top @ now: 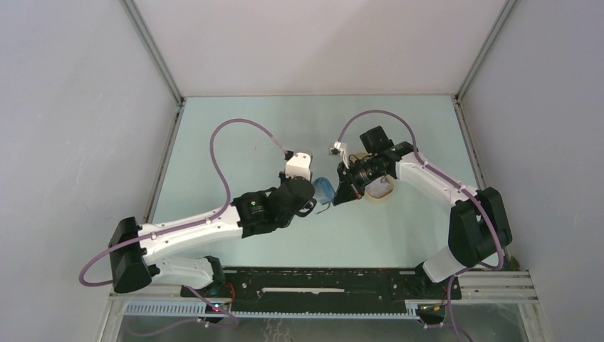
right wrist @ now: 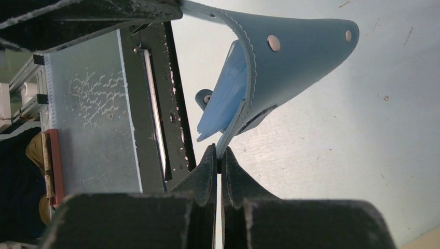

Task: Put the credit cards into the card holder
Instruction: Open the card holder at the center of the board.

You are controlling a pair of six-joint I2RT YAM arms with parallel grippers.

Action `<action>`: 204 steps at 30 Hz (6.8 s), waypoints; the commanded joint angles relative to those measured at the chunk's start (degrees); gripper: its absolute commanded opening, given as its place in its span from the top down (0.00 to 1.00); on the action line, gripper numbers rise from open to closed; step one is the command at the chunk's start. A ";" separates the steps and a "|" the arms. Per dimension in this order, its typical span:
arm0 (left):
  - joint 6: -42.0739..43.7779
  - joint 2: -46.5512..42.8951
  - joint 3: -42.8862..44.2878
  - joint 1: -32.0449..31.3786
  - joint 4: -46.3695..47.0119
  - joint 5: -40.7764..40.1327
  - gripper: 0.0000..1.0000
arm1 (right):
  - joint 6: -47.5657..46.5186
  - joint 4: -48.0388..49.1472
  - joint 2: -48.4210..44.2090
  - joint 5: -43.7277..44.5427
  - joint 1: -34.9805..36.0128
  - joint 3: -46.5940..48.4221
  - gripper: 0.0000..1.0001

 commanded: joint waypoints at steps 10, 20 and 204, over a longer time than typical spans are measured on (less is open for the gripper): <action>15.01 4.65 -0.69 1.70 -0.25 8.39 0.98 | -3.73 -2.77 1.59 -3.22 1.13 3.51 1.00; 15.76 4.31 -4.66 4.81 4.81 18.29 0.80 | -5.56 -5.30 3.86 -4.11 1.35 4.81 1.00; -19.56 24.02 -35.35 31.72 60.09 65.73 0.85 | 5.16 3.11 13.91 12.25 0.92 8.58 0.51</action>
